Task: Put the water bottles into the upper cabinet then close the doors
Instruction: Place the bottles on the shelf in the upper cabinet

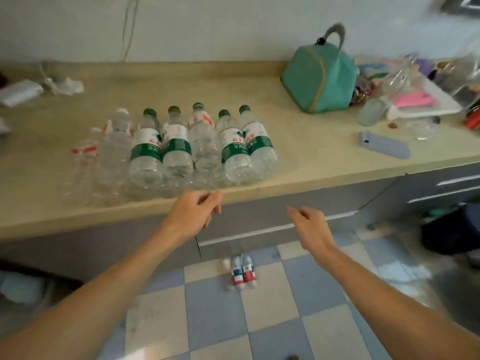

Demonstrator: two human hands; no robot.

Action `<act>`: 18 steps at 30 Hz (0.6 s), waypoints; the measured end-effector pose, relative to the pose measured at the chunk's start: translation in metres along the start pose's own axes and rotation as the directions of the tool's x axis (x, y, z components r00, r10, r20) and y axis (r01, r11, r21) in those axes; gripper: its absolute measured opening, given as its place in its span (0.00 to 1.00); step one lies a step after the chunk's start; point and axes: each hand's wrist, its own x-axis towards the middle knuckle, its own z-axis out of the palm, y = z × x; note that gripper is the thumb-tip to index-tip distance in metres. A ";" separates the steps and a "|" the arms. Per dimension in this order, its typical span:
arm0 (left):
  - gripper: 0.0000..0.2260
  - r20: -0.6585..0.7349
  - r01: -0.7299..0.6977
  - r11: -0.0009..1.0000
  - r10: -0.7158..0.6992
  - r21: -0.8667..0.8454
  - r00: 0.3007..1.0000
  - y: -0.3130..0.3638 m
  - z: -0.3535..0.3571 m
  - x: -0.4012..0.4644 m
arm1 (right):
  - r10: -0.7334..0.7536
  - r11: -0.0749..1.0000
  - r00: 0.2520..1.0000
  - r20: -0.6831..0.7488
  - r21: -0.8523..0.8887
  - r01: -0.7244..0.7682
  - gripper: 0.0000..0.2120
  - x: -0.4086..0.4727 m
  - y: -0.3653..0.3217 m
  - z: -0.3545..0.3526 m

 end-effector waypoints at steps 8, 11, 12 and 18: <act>0.17 0.064 0.307 0.949 -0.312 0.076 0.948 -0.188 0.174 0.036 | 0.350 0.937 0.923 0.158 -0.063 -0.344 0.08 0.087 0.214 0.079; 0.18 0.041 0.375 0.915 -0.385 0.151 0.922 -0.258 0.226 0.045 | 0.409 0.911 0.885 0.225 -0.151 -0.383 0.12 0.107 0.288 0.125; 0.18 0.027 0.402 0.904 -0.410 0.146 0.912 -0.282 0.242 0.048 | 0.413 0.909 0.877 0.245 -0.172 -0.380 0.13 0.114 0.312 0.140; 0.12 -0.048 0.529 0.834 -0.528 0.159 0.848 -0.425 0.331 0.078 | 0.378 0.921 0.879 0.290 -0.216 -0.325 0.20 0.158 0.455 0.226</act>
